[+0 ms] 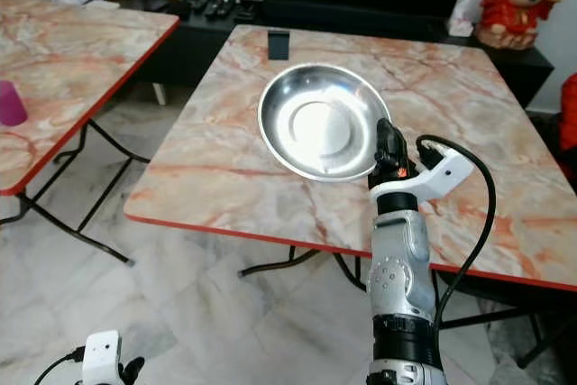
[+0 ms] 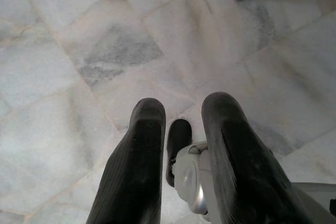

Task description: Setting the table

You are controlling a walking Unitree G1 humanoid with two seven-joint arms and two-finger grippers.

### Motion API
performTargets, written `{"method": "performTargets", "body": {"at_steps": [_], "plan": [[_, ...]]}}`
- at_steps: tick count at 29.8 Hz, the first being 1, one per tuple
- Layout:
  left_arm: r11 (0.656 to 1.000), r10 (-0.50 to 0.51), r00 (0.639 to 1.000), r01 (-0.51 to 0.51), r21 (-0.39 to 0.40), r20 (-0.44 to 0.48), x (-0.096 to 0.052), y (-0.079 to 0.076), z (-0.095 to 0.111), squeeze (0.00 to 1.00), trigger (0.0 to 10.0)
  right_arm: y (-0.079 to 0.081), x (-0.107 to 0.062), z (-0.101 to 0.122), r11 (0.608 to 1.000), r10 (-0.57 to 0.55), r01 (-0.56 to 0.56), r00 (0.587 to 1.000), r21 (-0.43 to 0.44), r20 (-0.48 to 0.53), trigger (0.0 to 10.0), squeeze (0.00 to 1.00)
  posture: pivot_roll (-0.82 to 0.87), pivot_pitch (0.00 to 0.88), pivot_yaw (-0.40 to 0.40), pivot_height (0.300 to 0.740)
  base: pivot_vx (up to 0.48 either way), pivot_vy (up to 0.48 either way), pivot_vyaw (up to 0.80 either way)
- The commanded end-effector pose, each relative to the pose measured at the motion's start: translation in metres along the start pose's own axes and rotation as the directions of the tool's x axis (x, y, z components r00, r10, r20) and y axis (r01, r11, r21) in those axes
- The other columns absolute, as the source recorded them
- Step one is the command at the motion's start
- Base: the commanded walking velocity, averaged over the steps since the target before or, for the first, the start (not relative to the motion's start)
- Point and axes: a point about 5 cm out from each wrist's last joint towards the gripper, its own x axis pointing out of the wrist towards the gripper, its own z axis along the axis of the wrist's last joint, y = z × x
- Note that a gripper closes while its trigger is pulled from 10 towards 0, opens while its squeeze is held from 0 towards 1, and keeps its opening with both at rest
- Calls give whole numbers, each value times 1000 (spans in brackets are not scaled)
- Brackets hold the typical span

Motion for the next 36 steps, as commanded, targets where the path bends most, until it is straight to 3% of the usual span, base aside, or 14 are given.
{"method": "performTargets", "body": {"at_steps": [1,16,25,30,32,36], "plan": [[1000,4,1000,-4,-16,-11,0,2,-2,0,10000,6,4,5,1000,19,-19,1000,-10,24,10000,0,4,0,-70,740,262,0,0],[1000,-10,1000,10,-18,-2,1,-2,1,0,10000,9,6,4,1000,23,-23,999,1,27,10000,0,7,0,-73,740,272,0,0],[999,-22,1000,22,-23,-6,1,-4,0,0,10000,9,5,4,1000,21,-21,999,-3,28,10000,0,9,0,-75,740,0,0,0],[999,-25,1000,25,-22,-10,1,-4,0,0,10000,-4,-3,14,997,-58,61,996,-42,62,10000,0,-2,0,-70,740,0,0,0],[999,-30,999,30,-14,-17,1,-4,-1,0,10000,-17,-17,22,989,-125,130,989,-70,75,10000,0,-10,0,-67,740,0,0,0],[999,-34,999,34,-7,-25,0,-4,-2,0,10000,-23,-32,27,980,-165,172,983,-100,75,10000,0,-22,0,-64,740,0,0,0]]}}
